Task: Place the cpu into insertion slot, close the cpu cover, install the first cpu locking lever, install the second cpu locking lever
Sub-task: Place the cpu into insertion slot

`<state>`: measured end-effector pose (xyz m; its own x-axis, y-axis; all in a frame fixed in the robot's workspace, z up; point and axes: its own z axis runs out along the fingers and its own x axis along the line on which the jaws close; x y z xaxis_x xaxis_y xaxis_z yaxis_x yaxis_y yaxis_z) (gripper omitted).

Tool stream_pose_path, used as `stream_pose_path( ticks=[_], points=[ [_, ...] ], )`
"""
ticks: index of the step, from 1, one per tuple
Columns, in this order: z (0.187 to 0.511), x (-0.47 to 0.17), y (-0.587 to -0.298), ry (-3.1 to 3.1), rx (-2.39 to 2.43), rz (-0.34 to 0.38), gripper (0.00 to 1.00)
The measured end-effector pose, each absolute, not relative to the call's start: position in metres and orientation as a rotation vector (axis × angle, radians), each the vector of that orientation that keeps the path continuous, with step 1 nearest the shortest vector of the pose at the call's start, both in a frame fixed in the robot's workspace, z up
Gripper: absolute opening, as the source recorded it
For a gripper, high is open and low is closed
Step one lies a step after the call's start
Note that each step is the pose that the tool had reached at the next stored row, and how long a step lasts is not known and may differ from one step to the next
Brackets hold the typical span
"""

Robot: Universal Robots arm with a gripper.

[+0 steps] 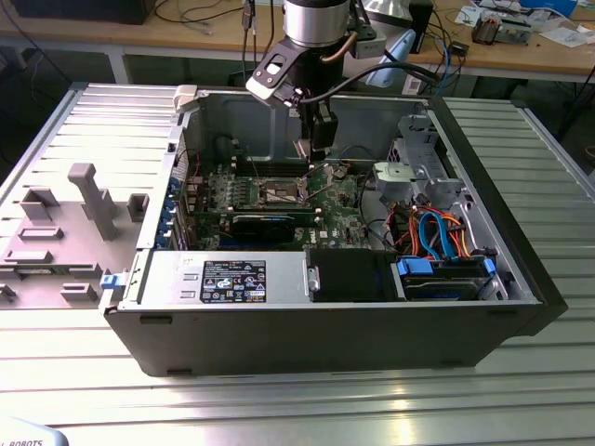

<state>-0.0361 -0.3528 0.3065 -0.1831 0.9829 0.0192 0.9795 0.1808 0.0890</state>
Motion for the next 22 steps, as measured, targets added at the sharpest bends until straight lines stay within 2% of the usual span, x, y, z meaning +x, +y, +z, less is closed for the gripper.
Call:
stream_pose_path(
  ticks=[22],
  points=[
    [0.3061,-0.036,-0.3528,2.367,1.997,0.125,0.54]
  ],
)
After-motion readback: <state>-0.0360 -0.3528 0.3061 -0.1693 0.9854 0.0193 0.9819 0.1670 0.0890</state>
